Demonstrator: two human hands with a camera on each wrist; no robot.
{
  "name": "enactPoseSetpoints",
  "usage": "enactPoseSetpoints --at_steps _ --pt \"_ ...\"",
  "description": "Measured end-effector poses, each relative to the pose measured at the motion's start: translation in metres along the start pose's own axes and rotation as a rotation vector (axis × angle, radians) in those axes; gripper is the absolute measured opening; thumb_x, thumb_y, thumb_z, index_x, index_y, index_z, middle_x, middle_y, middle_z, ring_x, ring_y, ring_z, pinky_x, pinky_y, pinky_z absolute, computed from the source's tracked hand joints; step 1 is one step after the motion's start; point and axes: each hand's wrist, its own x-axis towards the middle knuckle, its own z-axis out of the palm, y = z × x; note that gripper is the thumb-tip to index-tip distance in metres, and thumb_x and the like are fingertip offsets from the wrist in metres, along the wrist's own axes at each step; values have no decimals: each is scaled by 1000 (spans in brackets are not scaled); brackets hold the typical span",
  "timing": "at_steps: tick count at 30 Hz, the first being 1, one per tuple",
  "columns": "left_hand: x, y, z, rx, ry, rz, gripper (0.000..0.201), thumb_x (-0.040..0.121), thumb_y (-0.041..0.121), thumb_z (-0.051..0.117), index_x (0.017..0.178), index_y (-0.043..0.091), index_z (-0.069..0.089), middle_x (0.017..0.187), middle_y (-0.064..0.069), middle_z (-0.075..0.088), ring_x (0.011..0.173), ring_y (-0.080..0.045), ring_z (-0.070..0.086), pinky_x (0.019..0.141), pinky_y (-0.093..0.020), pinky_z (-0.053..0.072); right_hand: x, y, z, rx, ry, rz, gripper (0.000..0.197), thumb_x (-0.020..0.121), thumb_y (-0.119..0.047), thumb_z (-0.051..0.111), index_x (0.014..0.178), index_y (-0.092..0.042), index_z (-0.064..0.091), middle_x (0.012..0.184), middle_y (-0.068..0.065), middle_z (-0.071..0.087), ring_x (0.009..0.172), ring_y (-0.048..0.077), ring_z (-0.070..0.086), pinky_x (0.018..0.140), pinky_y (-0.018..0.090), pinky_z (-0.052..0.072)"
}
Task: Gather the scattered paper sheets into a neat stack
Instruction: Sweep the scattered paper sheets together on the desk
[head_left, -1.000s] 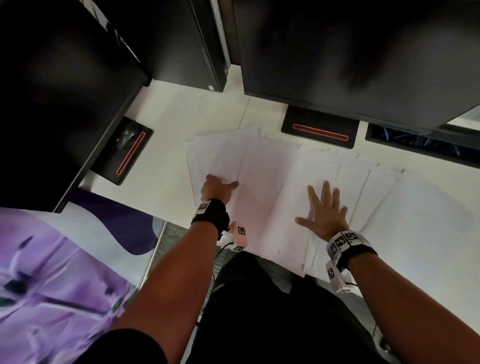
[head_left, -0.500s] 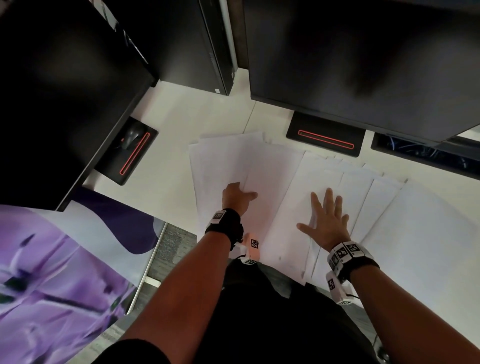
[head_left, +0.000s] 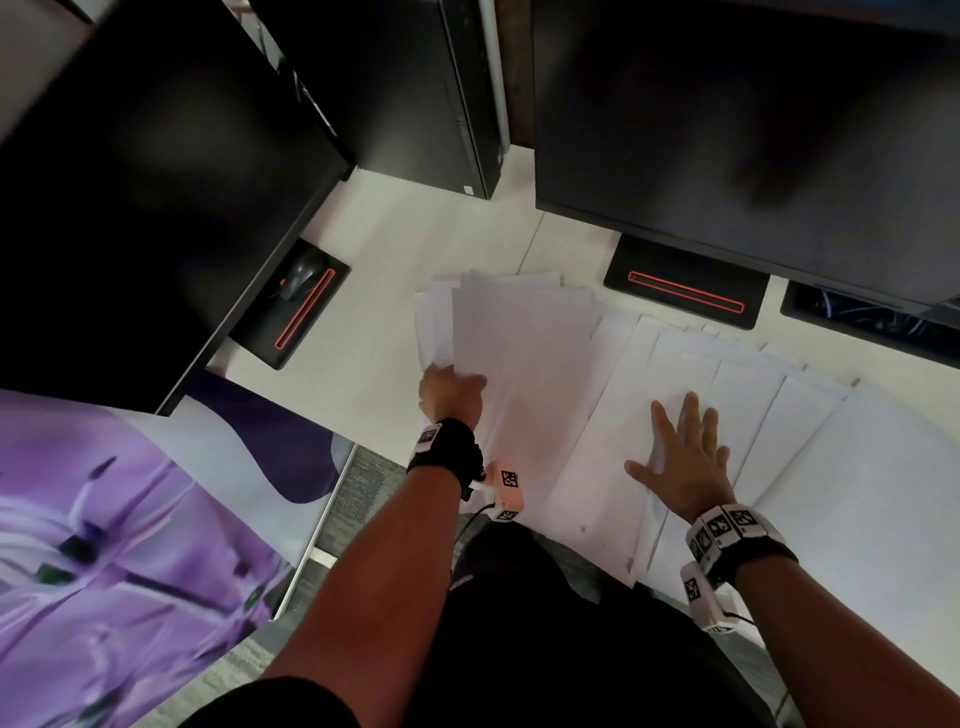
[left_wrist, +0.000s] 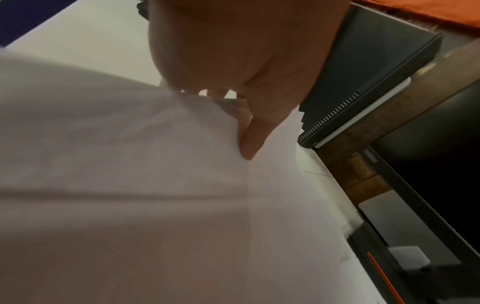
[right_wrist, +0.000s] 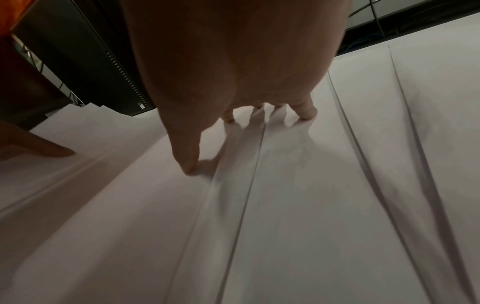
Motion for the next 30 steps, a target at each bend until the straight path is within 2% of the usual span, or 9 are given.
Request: enactPoseSetpoints --at_steps 3,5,6,8,13,18,21,26,30 --pt "-10 7 -2 -76 29 30 24 59 25 73 53 17 52 74 -11 74 76 -35 73 70 -41 62 0 0 0 -3 -11 2 101 94 -64 60 167 -32 -2 169 8 -32 157 41 -24 124 69 12" --pt "-13 7 -1 -40 21 102 19 63 22 73 58 16 55 74 -9 73 75 -34 72 70 -39 60 1 1 -1 -5 -13 -1 100 94 -63 59 167 -32 -3 169 8 -33 157 41 -24 124 69 12" --pt "-15 5 0 -22 12 146 11 66 20 71 69 16 61 82 -10 74 80 -34 71 73 -39 59 1 2 -1 -6 -14 -1 100 95 -63 59 167 -32 -3 169 8 -33 157 42 -24 124 69 12" --pt "-14 -1 5 -62 -16 193 35 70 12 63 105 15 65 92 -10 74 85 -34 70 77 -43 60 1 2 -2 -9 -13 -2 100 95 -63 59 167 -32 -3 169 8 -33 157 42 -24 124 69 12" --pt "-7 -10 6 -407 -97 -1 98 73 -3 78 155 14 27 88 -3 65 86 -26 66 90 -41 57 3 2 1 -2 -11 -6 99 94 -62 60 166 -32 -1 170 9 -31 157 43 -22 123 70 14" --pt "4 0 -8 -160 -62 -24 37 69 21 81 101 2 75 106 -17 75 104 -35 71 85 -40 59 5 5 2 -11 -11 -12 99 94 -63 59 167 -32 -1 170 8 -31 157 43 -22 122 70 15" --pt "19 -1 -13 22 31 -24 46 72 31 78 108 4 74 130 -16 60 119 -38 59 98 -43 53 4 6 2 -22 -6 -12 98 94 -63 59 167 -32 0 170 8 -30 158 43 -21 123 69 16" --pt "29 0 -17 -177 15 8 21 65 13 82 83 4 77 76 -7 74 70 -25 67 64 -28 57 3 4 0 -19 -17 -7 98 95 -62 59 166 -33 -2 170 8 -31 157 42 -22 123 69 14" --pt "25 5 -20 -268 -16 109 10 68 0 79 74 0 72 63 -2 65 56 -17 54 52 -19 45 3 6 0 -13 -21 -7 99 95 -62 59 166 -33 -3 169 7 -33 157 41 -24 124 68 13"
